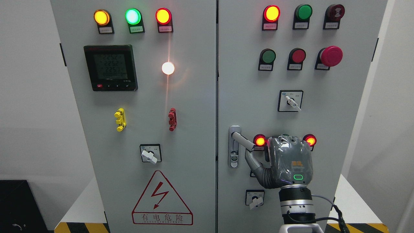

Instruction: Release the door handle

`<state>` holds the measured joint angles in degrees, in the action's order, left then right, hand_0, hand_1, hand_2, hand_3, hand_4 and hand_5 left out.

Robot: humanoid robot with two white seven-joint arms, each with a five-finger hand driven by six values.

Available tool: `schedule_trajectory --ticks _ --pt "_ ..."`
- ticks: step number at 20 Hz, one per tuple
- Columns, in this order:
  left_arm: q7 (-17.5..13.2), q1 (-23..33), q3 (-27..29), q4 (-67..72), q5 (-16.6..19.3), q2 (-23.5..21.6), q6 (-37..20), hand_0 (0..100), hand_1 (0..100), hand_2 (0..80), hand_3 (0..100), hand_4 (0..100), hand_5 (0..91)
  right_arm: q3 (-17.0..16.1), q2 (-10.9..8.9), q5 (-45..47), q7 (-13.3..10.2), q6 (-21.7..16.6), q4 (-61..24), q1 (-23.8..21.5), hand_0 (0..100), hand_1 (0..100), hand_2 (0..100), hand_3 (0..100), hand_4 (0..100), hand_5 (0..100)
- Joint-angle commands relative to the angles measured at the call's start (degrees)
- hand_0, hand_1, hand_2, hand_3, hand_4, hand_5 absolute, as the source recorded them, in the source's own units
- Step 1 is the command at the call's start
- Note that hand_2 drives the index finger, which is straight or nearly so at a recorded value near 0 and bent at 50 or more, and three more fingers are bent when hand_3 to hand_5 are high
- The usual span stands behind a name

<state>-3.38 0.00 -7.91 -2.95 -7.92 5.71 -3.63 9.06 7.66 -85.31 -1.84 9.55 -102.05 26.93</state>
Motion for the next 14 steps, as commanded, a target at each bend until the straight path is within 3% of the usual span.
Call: schedule_trajectory --ticks 1,14 --pt "-0.05 1.05 0.0 0.04 -0.08 0.0 0.02 12 56 0.0 0 0 0.0 -0.19 -0.01 0.05 -0.09 -0.15 -0.17 0.05 48 25 93 100 94 95" --pt "-0.05 1.05 0.0 -0.04 0.01 0.0 0.02 12 56 0.0 0 0 0.0 -0.19 -0.01 0.14 -0.09 -0.15 -0.17 0.05 50 22 91 100 94 98"
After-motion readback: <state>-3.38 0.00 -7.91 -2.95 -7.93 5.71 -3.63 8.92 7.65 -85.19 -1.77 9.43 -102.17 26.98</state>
